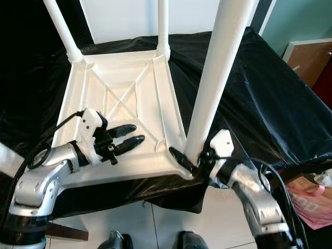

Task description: Building children table

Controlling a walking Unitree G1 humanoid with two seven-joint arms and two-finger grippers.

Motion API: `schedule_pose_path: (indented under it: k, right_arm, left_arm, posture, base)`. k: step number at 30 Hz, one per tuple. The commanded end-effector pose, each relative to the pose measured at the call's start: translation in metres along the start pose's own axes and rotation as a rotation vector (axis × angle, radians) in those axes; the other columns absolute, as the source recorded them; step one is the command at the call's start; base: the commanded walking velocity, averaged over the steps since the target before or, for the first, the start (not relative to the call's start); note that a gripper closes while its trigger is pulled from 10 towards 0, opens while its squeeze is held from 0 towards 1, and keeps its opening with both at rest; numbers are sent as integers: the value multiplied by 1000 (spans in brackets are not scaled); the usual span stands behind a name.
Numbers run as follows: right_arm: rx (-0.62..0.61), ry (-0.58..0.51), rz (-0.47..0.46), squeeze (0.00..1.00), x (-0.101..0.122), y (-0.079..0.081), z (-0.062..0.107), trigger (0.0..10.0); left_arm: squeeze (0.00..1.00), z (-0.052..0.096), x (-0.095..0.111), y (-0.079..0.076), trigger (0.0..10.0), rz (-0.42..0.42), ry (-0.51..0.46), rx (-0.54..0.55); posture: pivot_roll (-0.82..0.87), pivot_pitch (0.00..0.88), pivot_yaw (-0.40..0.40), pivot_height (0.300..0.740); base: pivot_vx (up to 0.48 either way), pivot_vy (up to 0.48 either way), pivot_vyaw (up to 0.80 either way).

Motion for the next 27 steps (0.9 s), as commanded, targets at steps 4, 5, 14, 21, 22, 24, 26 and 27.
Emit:
schedule_pose_path:
  k: [4, 5, 14, 21, 22, 24, 26, 27]
  right_arm:
    - [-25, 83, 11, 0, -22, -22, -4, 10000]
    - [-29, 88, 8, 0, -25, -27, -6, 10000]
    - [-79, 118, 0, 0, -39, -50, -15, 5137]
    - [-161, 137, 7, 0, -43, -72, -15, 0]
    - [-177, 137, 6, 0, -43, -75, -14, 0]
    - [-195, 138, 4, 0, -43, -77, -14, 0]
    - [-209, 144, 5, 0, -44, -78, -14, 0]
    - [-233, 156, 7, 0, -47, -79, -15, 0]
  left_arm:
    - [0, -7, 4, -12, 10000, 5, -7, -13]
    - [0, -9, 5, -13, 10000, 4, -12, -10]
    - [0, -31, 2, -29, 10000, 16, -19, -16]
    - [0, -51, -5, -31, 10000, 3, -10, 0]
    - [0, -53, -6, -31, 10000, -2, -7, -2]
    - [0, -55, -5, -31, 10000, -5, -10, 3]
    - [0, -57, -4, -30, 10000, 1, -16, 12]
    - [0, -60, -3, -29, 10000, 6, -23, 20]
  posture:
    - [-89, 120, -25, 740]
    - [-86, 119, -26, 740]
    - [-78, 109, -28, 740]
    - [-87, 108, -24, 740]
    - [-88, 108, -24, 740]
    - [-89, 107, -23, 740]
    - [-93, 108, -22, 740]
    - [-94, 108, -22, 740]
  base:
    - [0, 0, 0]
    - [0, 0, 0]
    - [0, 0, 0]
    - [0, 0, 0]
    - [0, 0, 0]
    - [0, 0, 0]
    - [0, 0, 0]
    - [0, 0, 0]
Point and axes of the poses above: a point about 5 cm out from each wrist's last joint towards the gripper, its own z axis pointing back from the gripper into the wrist, its own x axis along the axis of the wrist's last joint, y = z × x, the point moved 5 cm from there along -z, pointing out of the wrist towards the gripper, and after that the axes turned 4 degrees about z, right-handed, at the moved point
